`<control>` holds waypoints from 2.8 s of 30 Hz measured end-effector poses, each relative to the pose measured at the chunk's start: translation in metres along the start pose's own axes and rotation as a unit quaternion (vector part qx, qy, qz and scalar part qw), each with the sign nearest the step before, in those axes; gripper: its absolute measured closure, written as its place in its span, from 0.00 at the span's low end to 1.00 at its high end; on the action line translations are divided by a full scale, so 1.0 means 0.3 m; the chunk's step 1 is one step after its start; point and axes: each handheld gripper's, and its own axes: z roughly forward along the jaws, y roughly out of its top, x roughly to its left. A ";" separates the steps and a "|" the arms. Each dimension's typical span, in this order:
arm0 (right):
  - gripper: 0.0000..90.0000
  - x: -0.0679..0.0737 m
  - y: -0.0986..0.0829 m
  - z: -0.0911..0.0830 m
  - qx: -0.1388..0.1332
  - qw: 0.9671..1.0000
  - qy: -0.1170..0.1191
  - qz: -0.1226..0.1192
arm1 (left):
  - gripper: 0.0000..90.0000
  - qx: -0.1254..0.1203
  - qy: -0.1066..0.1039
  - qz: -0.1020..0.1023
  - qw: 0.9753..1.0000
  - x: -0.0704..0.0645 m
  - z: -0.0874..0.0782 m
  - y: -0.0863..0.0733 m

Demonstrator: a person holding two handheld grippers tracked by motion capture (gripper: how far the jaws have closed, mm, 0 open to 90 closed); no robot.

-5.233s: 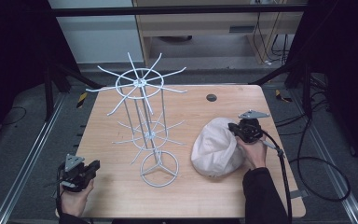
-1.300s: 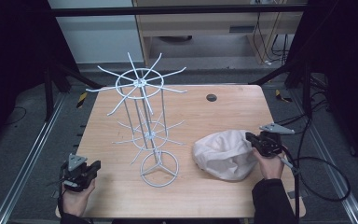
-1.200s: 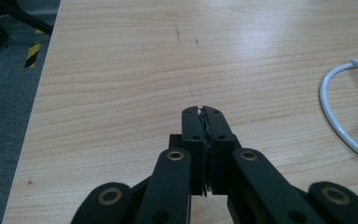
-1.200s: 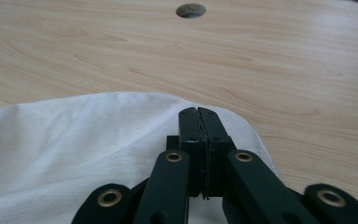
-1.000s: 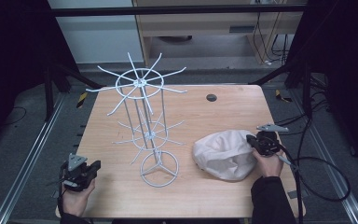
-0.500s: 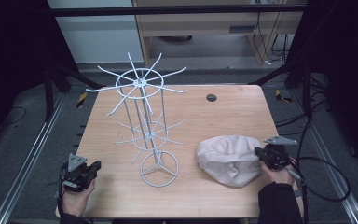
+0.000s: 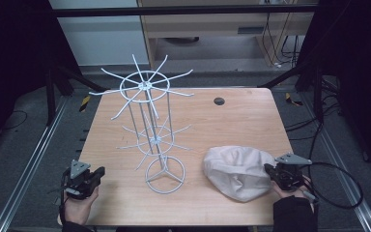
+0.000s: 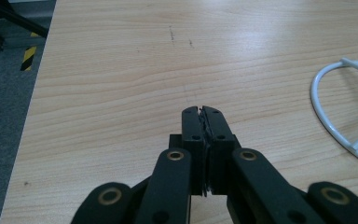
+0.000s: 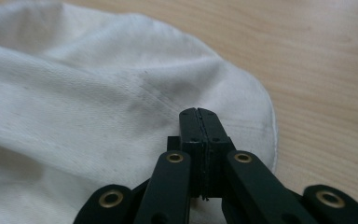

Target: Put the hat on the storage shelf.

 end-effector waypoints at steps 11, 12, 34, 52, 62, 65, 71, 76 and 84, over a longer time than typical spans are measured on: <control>1.00 0.153 0.106 -0.118 -0.077 0.992 0.083 -0.047 | 0.98 -0.001 -0.002 -0.001 1.000 -0.002 -0.002 -0.001; 1.00 0.174 0.114 -0.121 -0.078 0.991 0.094 -0.051 | 0.98 -0.001 -0.002 -0.001 1.000 -0.002 -0.002 -0.001; 1.00 0.408 0.125 0.080 -0.014 0.985 0.142 -0.095 | 0.98 0.001 -0.001 -0.001 1.000 -0.002 0.001 -0.001; 1.00 0.400 0.226 0.203 -0.023 0.994 0.101 -0.040 | 0.98 0.001 0.002 -0.002 1.000 0.006 0.004 -0.002; 0.99 0.108 0.224 0.048 -0.079 0.996 0.044 0.015 | 0.98 0.003 0.002 -0.002 1.000 0.001 0.011 -0.003; 0.99 -0.004 0.157 0.071 -0.053 0.998 0.007 0.035 | 0.98 0.005 0.004 0.000 1.000 0.002 0.012 -0.002; 0.99 -0.070 0.064 0.092 -0.010 1.000 -0.014 0.025 | 0.98 0.006 0.004 0.002 1.000 -0.001 0.016 -0.002; 1.00 -0.063 0.030 0.076 0.005 1.000 -0.009 0.018 | 0.98 0.004 0.003 0.002 1.000 -0.002 0.014 -0.002; 1.00 0.005 -0.042 0.016 0.012 1.000 0.026 0.009 | 0.98 0.002 0.002 0.003 1.000 -0.003 0.008 -0.002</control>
